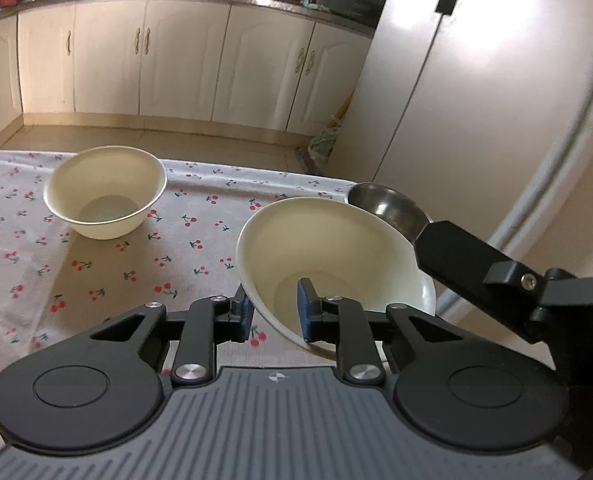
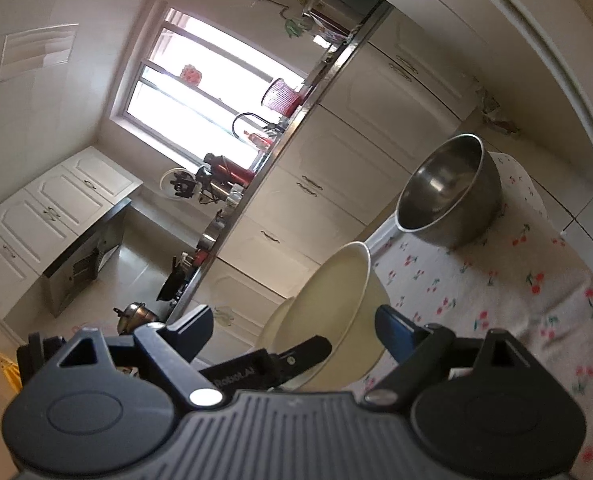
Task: Organize plates and bowls
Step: 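Lift the cream bowl with the left tool and carry it toward the plate stack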
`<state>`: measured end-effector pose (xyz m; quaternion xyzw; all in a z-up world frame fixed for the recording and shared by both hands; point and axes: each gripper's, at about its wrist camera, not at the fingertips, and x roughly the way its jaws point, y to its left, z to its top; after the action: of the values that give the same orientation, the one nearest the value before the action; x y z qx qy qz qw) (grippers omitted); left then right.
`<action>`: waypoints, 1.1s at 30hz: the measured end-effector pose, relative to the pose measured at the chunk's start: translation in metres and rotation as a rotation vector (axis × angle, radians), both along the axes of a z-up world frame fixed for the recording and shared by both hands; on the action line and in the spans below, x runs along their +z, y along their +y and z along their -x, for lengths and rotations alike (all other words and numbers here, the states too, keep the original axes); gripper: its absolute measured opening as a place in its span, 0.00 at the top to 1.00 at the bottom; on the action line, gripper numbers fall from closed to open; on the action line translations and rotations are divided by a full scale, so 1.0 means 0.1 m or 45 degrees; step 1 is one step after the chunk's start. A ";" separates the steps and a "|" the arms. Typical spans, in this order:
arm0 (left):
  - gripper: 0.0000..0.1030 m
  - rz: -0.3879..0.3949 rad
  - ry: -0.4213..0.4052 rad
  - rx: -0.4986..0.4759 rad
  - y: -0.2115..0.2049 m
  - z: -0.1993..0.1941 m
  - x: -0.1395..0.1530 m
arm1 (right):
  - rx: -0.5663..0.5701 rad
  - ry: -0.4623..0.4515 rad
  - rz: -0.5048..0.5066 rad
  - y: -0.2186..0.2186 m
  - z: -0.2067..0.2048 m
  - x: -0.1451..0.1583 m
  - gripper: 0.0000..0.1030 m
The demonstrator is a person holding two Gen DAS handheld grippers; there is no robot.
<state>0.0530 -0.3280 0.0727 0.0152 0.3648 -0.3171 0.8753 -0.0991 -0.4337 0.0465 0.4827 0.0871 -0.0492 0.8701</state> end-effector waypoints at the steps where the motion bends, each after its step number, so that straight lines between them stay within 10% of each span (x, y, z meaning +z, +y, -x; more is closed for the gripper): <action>1: 0.79 0.007 0.000 -0.003 0.06 0.06 0.03 | -0.002 -0.008 -0.002 0.05 0.06 0.02 0.14; 33: 0.79 0.069 0.108 -0.071 1.35 1.49 -0.08 | 0.055 0.028 -0.011 1.36 1.30 0.04 0.12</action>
<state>-0.0963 -0.1927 0.0650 -0.0118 0.3924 -0.3513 0.8500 -0.2293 -0.2977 0.0505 0.4840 0.1074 -0.0352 0.8677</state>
